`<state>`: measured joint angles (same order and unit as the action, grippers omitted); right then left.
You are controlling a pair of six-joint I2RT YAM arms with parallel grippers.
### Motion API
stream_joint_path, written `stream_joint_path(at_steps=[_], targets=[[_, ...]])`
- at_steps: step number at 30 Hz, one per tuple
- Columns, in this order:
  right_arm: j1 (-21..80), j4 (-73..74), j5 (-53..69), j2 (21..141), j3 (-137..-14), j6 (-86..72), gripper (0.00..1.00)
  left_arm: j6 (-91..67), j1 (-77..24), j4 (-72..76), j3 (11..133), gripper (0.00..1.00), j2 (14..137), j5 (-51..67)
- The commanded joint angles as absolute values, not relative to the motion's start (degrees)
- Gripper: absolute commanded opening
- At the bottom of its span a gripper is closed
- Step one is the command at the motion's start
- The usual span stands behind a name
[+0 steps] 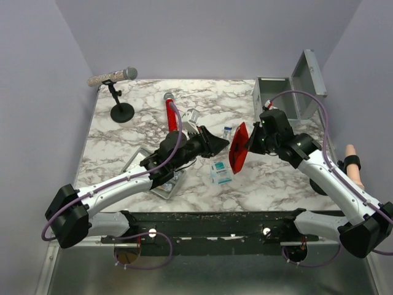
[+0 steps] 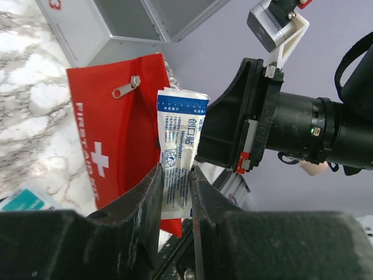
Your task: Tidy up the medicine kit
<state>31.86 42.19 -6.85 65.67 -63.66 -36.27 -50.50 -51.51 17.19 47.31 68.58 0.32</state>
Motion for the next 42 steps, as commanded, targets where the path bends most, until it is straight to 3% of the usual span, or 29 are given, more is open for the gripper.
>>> stream_joint_path(at_steps=[1,18,20,24,26,31,42], targets=[[31.6,40.9,-3.3,66.4,-66.5,-38.8,0.01,-55.7,-51.9,25.0,46.2,0.31,71.4,4.0],[31.6,42.0,-3.0,65.3,-69.0,-38.4,0.01,-54.2,-52.1,23.9,48.9,0.31,80.2,9.7],[31.6,42.3,-3.2,65.1,-68.8,-38.2,0.01,-54.1,-52.0,23.6,48.7,0.41,80.2,9.0],[31.6,42.7,-4.4,64.4,-68.2,-37.6,0.01,-51.7,-52.0,20.9,50.9,0.74,78.8,7.8],[31.6,43.0,-5.1,64.2,-68.0,-37.4,0.01,-50.4,-52.0,18.8,52.3,0.82,77.8,7.1],[31.6,43.4,-8.1,63.6,-67.2,-36.1,0.01,-47.3,-52.0,13.1,54.8,0.88,73.5,4.1],[31.4,43.5,-10.5,61.8,-63.7,-32.4,0.01,-44.9,-51.4,3.4,45.4,0.86,65.2,-6.2]])
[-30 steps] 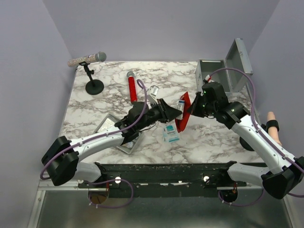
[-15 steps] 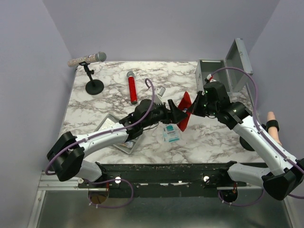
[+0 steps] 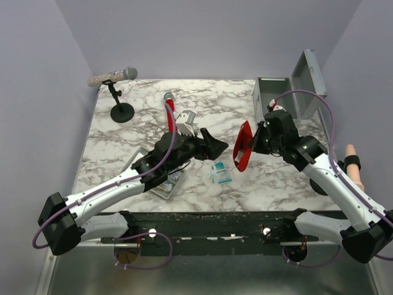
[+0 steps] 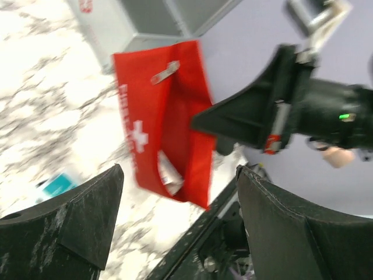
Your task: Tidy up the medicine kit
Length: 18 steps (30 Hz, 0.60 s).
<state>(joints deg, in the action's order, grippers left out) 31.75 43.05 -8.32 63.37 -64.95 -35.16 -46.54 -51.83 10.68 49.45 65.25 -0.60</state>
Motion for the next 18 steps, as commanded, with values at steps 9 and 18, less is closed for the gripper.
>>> stream_joint_path(at_steps=[9,18], targets=[[31.4,46.3,-17.3,59.2,-57.1,-27.7,0.01,-43.7,-51.4,-12.6,51.2,0.90,81.7,-7.9],[31.4,46.5,-18.7,56.7,-54.6,-27.9,0.01,-43.3,-52.4,-17.0,59.7,0.92,96.2,-9.0]])
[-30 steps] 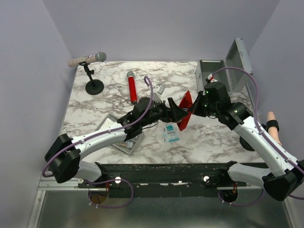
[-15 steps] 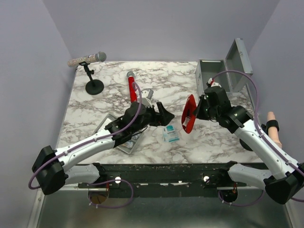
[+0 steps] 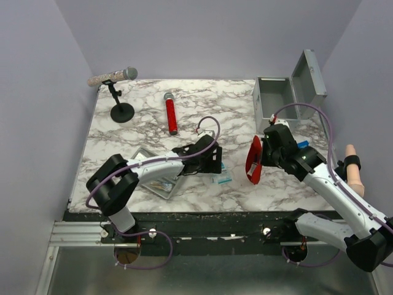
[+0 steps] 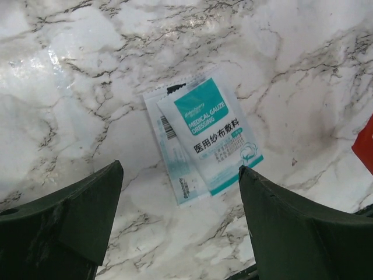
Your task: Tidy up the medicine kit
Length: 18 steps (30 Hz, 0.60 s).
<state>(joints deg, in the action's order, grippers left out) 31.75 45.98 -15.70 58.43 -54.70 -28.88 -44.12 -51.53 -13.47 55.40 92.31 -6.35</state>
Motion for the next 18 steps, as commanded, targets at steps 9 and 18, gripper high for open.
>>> stream_joint_path(at_steps=[9,18], targets=[[31.4,46.7,-19.8,55.6,-54.0,-27.2,0.01,-41.7,-54.1,-23.5,67.5,0.90,106.3,-14.1],[31.4,46.3,-20.3,54.2,-53.4,-26.6,0.01,-41.1,-54.1,-24.0,67.7,0.70,109.4,-13.4]])
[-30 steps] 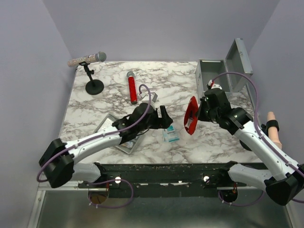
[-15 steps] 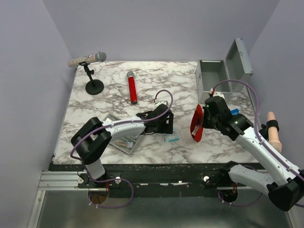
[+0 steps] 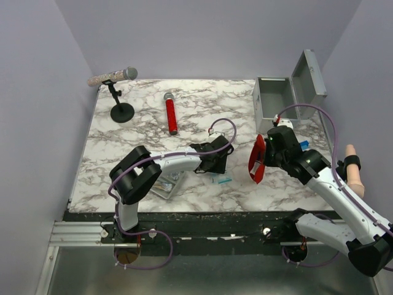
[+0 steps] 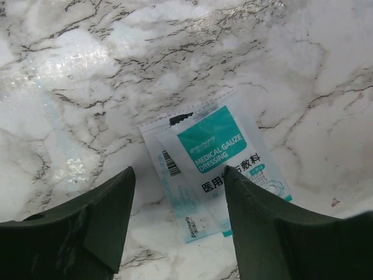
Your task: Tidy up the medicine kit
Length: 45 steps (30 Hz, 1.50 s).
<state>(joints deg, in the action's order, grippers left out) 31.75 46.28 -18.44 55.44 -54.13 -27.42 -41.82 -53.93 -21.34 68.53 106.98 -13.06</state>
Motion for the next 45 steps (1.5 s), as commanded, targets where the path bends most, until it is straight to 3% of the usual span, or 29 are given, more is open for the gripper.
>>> stream_joint_path(at_steps=[1,6,13,20,35,45], targets=[[31.4,46.2,-20.4,54.3,-53.4,-26.5,0.01,-41.1,-54.1,-23.5,67.0,0.66,109.1,-13.1],[31.4,46.0,-20.4,54.2,-53.4,-26.3,0.01,-41.1,-54.1,-20.5,63.8,0.46,107.8,-10.4],[31.4,46.1,-20.0,54.4,-53.8,-26.2,0.01,-40.4,-54.1,-19.7,62.2,0.28,107.4,-9.7],[31.4,46.3,-19.6,54.7,-54.4,-26.4,0.01,-39.6,-53.9,-17.9,60.6,0.01,105.5,-9.4],[31.4,45.4,-14.8,58.2,-58.0,-27.9,0.01,-39.4,-53.5,-10.3,56.2,0.00,82.6,-9.3],[31.4,44.2,-8.6,62.9,-62.7,-30.6,0.01,-41.0,-53.5,2.4,52.6,0.00,70.1,-6.7]])
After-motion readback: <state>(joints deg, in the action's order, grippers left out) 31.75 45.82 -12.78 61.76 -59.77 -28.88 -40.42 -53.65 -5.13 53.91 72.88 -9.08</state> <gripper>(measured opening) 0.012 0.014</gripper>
